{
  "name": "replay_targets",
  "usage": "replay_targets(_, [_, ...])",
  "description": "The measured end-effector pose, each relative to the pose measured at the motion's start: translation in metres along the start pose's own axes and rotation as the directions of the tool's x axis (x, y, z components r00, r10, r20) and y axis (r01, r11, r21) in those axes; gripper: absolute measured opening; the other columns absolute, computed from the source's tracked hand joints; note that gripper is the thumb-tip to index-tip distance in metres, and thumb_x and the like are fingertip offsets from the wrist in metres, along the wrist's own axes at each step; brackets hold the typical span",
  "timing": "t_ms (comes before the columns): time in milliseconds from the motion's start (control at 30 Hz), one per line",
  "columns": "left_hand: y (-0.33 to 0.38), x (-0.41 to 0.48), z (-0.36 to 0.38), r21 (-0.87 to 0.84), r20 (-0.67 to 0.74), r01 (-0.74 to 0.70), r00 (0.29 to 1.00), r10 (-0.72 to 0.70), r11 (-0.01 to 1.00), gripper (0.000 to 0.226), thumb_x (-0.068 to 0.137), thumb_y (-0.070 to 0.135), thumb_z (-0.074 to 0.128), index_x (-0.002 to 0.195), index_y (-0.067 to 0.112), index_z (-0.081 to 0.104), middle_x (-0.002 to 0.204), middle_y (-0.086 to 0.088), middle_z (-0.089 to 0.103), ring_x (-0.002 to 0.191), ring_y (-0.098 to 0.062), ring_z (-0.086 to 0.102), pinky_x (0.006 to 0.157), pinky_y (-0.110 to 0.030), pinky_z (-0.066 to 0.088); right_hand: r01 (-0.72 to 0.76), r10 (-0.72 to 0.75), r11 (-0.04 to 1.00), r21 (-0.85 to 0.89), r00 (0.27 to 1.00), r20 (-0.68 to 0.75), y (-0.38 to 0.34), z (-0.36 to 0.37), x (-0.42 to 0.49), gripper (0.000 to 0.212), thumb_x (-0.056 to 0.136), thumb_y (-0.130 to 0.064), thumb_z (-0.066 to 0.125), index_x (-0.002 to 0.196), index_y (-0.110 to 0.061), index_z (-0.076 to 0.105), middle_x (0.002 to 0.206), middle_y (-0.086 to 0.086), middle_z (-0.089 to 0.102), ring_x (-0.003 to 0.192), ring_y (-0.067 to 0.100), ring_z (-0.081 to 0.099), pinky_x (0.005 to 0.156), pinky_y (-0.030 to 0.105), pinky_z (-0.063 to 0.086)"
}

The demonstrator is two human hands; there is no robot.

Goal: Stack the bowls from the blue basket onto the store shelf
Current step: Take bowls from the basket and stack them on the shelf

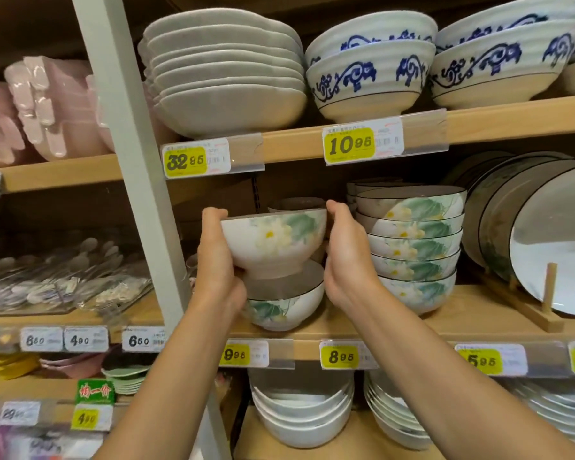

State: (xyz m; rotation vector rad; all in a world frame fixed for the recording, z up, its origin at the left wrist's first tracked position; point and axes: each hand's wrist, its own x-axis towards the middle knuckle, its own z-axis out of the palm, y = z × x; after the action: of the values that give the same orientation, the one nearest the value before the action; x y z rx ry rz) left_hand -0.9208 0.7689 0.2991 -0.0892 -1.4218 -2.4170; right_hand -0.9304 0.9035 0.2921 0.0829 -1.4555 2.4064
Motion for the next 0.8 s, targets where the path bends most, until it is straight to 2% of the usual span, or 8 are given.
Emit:
replay_targets(100, [-0.003,0.009,-0.002,-0.019,0.055,0.036,0.998,-0.035,0.999,0.043,0.085,0.038,0.044,0.05,0.023,0.064,0.063,0.001,0.07,0.06,-0.016,0.07,0.056,-0.024,0.053,-0.071,0.073,0.993,-0.092,0.997,0.018,-0.002,0.003,0.009,0.035,0.093,-0.045,0.045,0.091,-0.02,0.069,0.085,0.001,0.076,0.085,0.019,0.071,0.078,0.033,0.054])
replay_targets(300, [-0.007,0.026,-0.013,0.129,0.037,0.065,0.997,-0.07,0.989,0.033,0.094,0.04,0.04,0.081,0.019,0.062,0.068,-0.002,0.073,0.062,-0.017,0.071,0.05,-0.022,0.054,-0.033,0.024,0.95,-0.309,0.999,-0.033,0.009,0.004,0.011,0.068,0.075,-0.059,0.035,0.115,-0.013,0.066,0.111,0.014,0.069,0.107,0.029,0.063,0.101,0.048,0.046])
replay_targets(400, [-0.016,0.033,-0.024,0.233,-0.058,0.126,0.992,-0.116,0.964,0.052,0.096,0.058,0.035,0.109,0.018,0.065,0.1,-0.009,0.075,0.097,-0.026,0.07,0.085,-0.039,0.057,0.008,-0.026,0.92,-0.393,0.999,-0.039,0.02,-0.001,0.004,0.068,0.075,-0.059,0.027,0.128,-0.027,0.058,0.132,0.002,0.059,0.122,0.021,0.053,0.108,0.045,0.038])
replay_targets(433, [-0.019,0.035,-0.026,0.271,-0.083,0.13,0.99,-0.112,0.954,0.06,0.094,0.064,0.032,0.116,0.018,0.064,0.11,-0.009,0.072,0.109,-0.028,0.065,0.099,-0.046,0.049,0.016,-0.04,0.911,-0.411,0.998,-0.049,0.023,-0.003,0.003,0.067,0.077,-0.059,0.027,0.129,-0.03,0.056,0.133,0.0,0.058,0.123,0.019,0.052,0.109,0.044,0.036])
replay_targets(500, [-0.025,0.036,-0.029,0.34,-0.111,0.107,0.991,-0.073,0.934,0.067,0.092,0.069,0.027,0.121,0.02,0.063,0.119,-0.007,0.068,0.121,-0.029,0.057,0.11,-0.051,0.036,0.021,-0.057,0.905,-0.425,0.996,-0.072,0.029,-0.006,0.003,0.065,0.079,-0.058,0.028,0.131,-0.03,0.056,0.133,-0.001,0.058,0.123,0.018,0.051,0.11,0.043,0.035])
replay_targets(567, [-0.031,0.034,-0.031,0.351,-0.141,0.092,0.989,-0.045,0.932,0.064,0.094,0.066,0.026,0.114,0.021,0.065,0.113,-0.005,0.07,0.115,-0.026,0.06,0.107,-0.05,0.04,0.021,-0.059,0.903,-0.43,0.995,-0.075,0.034,-0.007,0.0,0.066,0.079,-0.059,0.029,0.132,-0.029,0.055,0.134,-0.003,0.057,0.123,0.016,0.05,0.111,0.043,0.034])
replay_targets(667, [-0.039,0.03,-0.032,0.215,-0.138,0.119,0.986,-0.091,0.969,0.059,0.095,0.066,0.027,0.095,0.023,0.068,0.095,-0.005,0.075,0.098,-0.022,0.068,0.095,-0.043,0.051,0.04,-0.07,0.897,-0.44,0.996,-0.051,0.045,-0.008,-0.005,0.067,0.079,-0.061,0.029,0.133,-0.028,0.053,0.132,-0.004,0.058,0.123,0.015,0.05,0.111,0.043,0.035])
replay_targets(800, [-0.047,0.03,-0.035,0.076,-0.099,0.136,0.987,-0.128,0.988,0.065,0.093,0.068,0.029,0.111,0.018,0.067,0.092,-0.003,0.077,0.085,-0.015,0.072,0.074,-0.033,0.055,0.1,-0.124,0.879,-0.465,0.992,-0.022,0.06,-0.011,-0.005,0.053,0.087,-0.057,0.028,0.127,-0.033,0.053,0.122,-0.01,0.057,0.12,0.013,0.05,0.108,0.041,0.037])
